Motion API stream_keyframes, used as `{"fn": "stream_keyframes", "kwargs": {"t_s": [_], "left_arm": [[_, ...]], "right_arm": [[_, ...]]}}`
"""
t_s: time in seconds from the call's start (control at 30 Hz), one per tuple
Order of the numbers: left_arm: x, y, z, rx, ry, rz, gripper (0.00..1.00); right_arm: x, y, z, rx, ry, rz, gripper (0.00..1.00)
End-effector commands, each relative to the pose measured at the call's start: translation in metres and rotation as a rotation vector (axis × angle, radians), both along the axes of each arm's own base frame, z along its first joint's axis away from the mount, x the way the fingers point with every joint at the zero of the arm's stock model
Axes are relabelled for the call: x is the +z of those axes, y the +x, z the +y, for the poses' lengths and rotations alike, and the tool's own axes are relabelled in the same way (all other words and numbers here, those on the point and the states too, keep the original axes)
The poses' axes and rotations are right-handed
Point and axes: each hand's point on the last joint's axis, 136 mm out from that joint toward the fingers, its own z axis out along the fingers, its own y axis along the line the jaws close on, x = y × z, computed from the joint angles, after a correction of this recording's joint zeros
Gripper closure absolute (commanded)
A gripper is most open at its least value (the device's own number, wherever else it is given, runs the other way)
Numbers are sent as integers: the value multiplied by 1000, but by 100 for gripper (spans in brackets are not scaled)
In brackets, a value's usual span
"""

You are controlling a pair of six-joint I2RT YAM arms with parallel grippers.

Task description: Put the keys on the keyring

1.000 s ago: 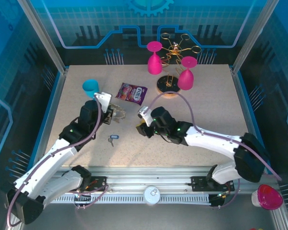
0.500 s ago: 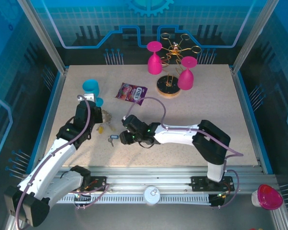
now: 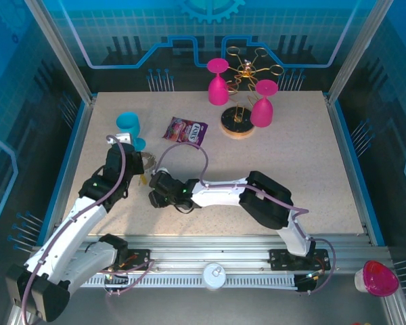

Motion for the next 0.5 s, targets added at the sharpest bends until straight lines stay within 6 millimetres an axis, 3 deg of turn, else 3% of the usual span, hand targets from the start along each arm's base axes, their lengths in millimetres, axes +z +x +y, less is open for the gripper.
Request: {"fn": "stream_keyframes", "kwargs": {"t_s": [0.0,0.2,0.33,0.47], "left_arm": [[10,2,5,26,-12,-53,100],[9,3,3,18,-17,-53,100],[8,2,3,14,-20,-53,100],[9,1,3,13,-18,-56,100]], "right_arm": [[1,7,13,13,-42,-104,52],[-20,16,17,-9,-133,-139,50],[-39,18,13,-38,-211,-119,57],[-38,16,6,-63,-239,-129,68]]}}
